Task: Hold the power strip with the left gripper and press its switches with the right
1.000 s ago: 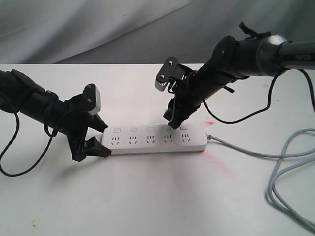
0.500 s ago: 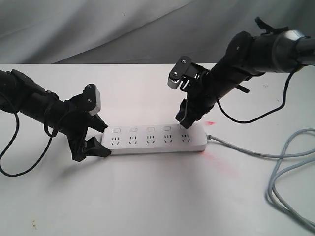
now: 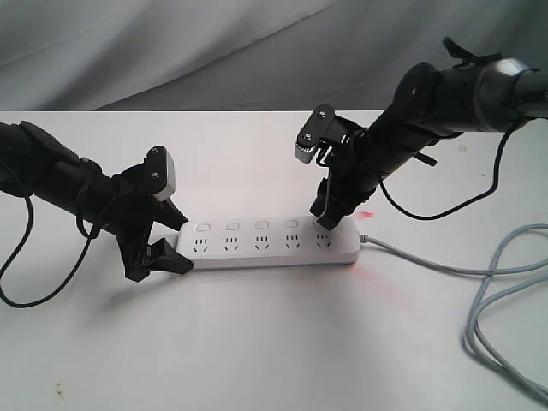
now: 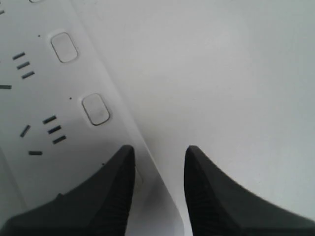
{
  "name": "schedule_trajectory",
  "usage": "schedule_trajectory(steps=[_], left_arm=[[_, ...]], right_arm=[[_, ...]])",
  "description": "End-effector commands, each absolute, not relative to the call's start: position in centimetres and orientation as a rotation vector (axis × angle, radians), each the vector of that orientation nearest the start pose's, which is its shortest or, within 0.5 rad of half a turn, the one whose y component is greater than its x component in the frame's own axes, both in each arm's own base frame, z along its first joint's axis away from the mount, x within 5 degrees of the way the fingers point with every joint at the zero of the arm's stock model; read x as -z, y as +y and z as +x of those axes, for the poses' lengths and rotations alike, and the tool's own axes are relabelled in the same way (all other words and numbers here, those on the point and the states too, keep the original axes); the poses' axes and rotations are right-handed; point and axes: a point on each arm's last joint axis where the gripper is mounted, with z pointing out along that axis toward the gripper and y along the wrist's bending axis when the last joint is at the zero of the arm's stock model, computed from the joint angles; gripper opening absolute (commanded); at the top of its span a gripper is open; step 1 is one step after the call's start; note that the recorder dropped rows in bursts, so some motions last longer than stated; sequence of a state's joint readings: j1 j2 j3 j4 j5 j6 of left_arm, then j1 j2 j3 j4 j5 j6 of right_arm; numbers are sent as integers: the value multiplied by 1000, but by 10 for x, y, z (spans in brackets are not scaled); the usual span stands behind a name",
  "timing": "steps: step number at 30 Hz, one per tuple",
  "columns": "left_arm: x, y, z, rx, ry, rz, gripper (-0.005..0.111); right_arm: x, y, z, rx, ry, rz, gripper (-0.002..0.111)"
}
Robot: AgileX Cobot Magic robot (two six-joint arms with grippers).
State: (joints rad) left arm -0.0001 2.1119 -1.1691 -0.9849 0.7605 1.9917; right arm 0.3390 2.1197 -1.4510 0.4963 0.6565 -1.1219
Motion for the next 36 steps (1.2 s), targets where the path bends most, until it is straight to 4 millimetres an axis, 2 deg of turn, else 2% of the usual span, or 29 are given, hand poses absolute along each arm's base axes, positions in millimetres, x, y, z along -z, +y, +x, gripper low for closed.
schedule_trajectory(steps=[1, 10, 23, 27, 29, 31, 33, 35, 36], left_arm=[[-100, -53, 378, 513, 2090, 1481, 54], [-100, -53, 378, 513, 2090, 1481, 54], [-100, -53, 378, 513, 2090, 1481, 54], [-100, -53, 378, 513, 2090, 1481, 54], [-100, -53, 378, 513, 2090, 1481, 54], [-100, -53, 378, 513, 2090, 1481, 54], [-100, -53, 378, 513, 2090, 1481, 54], [-100, -53, 378, 513, 2090, 1481, 54], [-100, -53, 378, 513, 2090, 1481, 54]], right_arm=[[-139, 168, 404, -270, 2283, -1413, 32], [-130, 168, 402, -296, 2313, -1434, 32], [-97, 163, 389, -324, 2385, -1503, 32], [-94, 163, 388, -334, 2396, -1510, 32], [-99, 164, 390, -340, 2386, -1486, 32], [-113, 165, 390, -333, 2367, -1460, 32], [-133, 165, 390, -313, 2329, -1432, 32], [-170, 164, 389, -272, 2245, -1394, 32], [-180, 163, 389, -259, 2221, -1382, 32]])
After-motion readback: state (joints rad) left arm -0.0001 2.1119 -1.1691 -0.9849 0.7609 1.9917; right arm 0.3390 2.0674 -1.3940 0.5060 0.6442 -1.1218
